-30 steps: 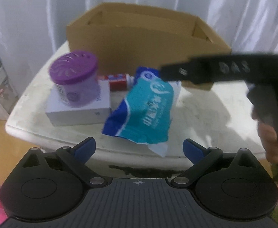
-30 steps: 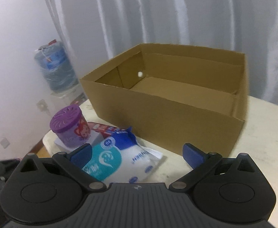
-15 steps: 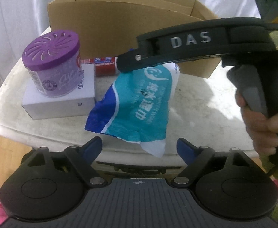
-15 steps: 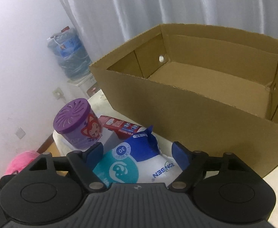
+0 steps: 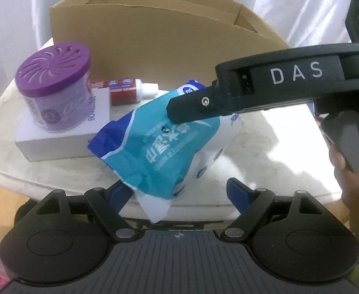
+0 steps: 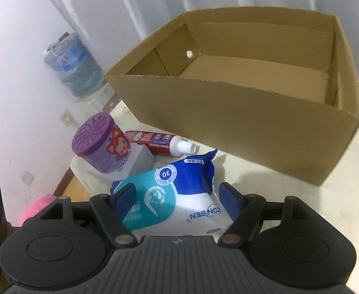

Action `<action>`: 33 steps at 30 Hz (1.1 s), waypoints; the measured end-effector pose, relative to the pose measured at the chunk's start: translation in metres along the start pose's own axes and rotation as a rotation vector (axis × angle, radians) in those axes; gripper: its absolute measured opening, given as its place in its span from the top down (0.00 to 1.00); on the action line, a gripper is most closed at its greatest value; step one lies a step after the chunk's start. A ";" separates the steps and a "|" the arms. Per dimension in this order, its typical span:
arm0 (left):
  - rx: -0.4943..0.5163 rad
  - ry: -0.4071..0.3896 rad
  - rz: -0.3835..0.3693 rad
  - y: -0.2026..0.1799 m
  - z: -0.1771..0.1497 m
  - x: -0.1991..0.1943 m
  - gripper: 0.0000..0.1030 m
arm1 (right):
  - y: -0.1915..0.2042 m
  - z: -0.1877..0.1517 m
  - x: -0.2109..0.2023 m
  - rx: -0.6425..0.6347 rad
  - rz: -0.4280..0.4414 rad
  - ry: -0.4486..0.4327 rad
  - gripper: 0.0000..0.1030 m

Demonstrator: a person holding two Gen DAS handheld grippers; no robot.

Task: Organize objects
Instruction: 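Move the right gripper onto the blue-and-white wipes pack and close on it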

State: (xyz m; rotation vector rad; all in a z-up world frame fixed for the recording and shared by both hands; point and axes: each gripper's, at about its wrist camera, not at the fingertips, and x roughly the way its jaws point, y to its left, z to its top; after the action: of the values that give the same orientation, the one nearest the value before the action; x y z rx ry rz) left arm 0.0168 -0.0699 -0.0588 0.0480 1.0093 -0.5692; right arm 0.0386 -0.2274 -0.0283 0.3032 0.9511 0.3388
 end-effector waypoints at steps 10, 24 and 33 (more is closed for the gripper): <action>0.001 -0.008 -0.020 0.000 0.005 0.011 0.19 | 0.000 0.003 0.003 0.030 -0.001 0.021 0.24; 0.033 -0.017 -0.038 -0.013 0.004 0.003 0.18 | -0.005 0.002 0.000 0.049 0.015 0.038 0.23; 0.111 -0.005 -0.081 -0.038 0.002 0.006 0.18 | -0.020 -0.008 -0.015 0.074 -0.012 0.027 0.21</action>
State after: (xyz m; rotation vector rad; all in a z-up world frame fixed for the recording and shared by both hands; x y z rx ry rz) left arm 0.0032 -0.1055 -0.0546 0.1036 0.9773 -0.6991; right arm 0.0270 -0.2512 -0.0292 0.3611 0.9935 0.2980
